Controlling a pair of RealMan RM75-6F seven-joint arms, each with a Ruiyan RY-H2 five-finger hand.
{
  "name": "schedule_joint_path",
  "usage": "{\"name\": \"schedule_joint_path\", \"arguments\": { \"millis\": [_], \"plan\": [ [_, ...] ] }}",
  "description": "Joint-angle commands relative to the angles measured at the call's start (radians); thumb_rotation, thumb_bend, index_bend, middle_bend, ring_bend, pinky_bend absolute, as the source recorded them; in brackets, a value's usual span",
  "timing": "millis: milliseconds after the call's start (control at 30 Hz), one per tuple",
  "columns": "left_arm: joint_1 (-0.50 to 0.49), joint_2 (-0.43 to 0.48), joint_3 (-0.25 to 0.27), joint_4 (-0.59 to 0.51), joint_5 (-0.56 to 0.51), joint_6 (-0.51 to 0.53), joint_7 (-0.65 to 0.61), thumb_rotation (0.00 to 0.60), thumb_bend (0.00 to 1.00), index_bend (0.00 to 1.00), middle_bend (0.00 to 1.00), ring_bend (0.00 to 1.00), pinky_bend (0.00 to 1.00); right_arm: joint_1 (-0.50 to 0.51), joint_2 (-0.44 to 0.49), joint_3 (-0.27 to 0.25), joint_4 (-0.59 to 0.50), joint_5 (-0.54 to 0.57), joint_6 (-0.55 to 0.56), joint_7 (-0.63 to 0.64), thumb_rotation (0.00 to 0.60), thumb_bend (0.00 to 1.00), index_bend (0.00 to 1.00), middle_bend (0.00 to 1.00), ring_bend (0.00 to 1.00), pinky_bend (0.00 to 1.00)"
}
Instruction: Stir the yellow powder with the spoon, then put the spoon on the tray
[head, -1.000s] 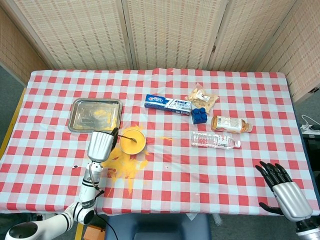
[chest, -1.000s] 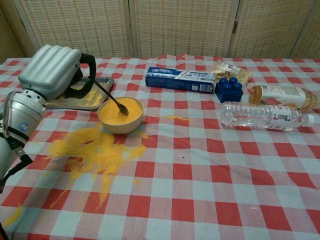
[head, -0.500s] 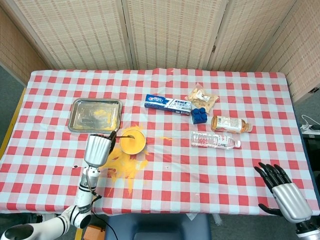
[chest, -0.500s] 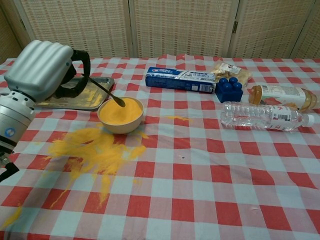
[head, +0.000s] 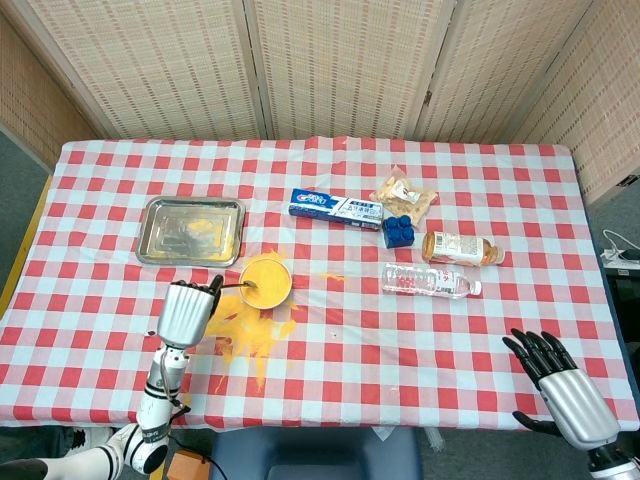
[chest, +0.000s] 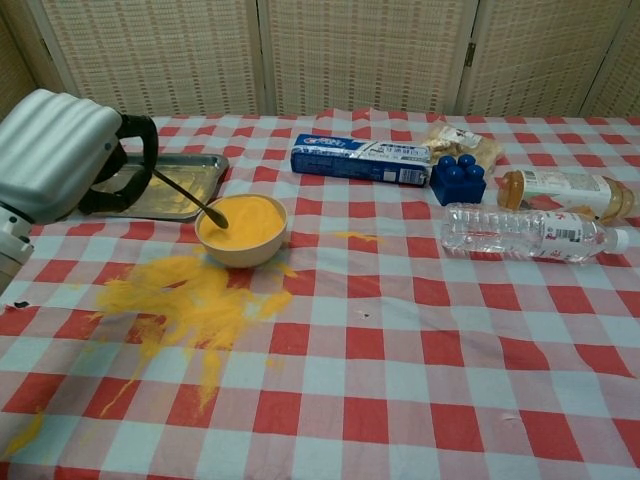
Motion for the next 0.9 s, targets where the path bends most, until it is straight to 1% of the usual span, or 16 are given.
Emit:
{"name": "schedule_joint_path", "arguments": {
  "millis": [33, 167, 533, 900],
  "plan": [
    [-0.002, -0.004, 0.000, 0.008, -0.001, -0.010, 0.002, 0.600, 0.83, 0.84, 1.00, 1.00, 1.00, 0.001, 0.000, 0.001, 0.000, 0.004, -0.002, 0.000, 0.600, 0.02, 0.00, 0.00, 0.00, 0.00],
    [-0.008, -0.015, -0.002, 0.028, -0.003, -0.025, -0.003, 0.600, 0.83, 0.84, 1.00, 1.00, 1.00, 0.004, 0.000, 0.003, 0.000, 0.011, -0.008, 0.002, 0.600, 0.02, 0.00, 0.00, 0.00, 0.00],
    [-0.041, -0.061, -0.036, 0.134, -0.018, -0.045, -0.058, 0.600, 0.82, 0.84, 1.00, 1.00, 1.00, 0.009, 0.003, 0.007, -0.001, 0.026, -0.022, 0.007, 0.600, 0.02, 0.00, 0.00, 0.00, 0.00],
    [-0.076, -0.095, -0.058, 0.174, -0.024, -0.053, -0.082, 0.600, 0.83, 0.84, 1.00, 1.00, 1.00, 0.010, 0.010, 0.008, -0.004, 0.036, -0.023, 0.014, 0.600, 0.02, 0.00, 0.00, 0.00, 0.00]
  ]
}}
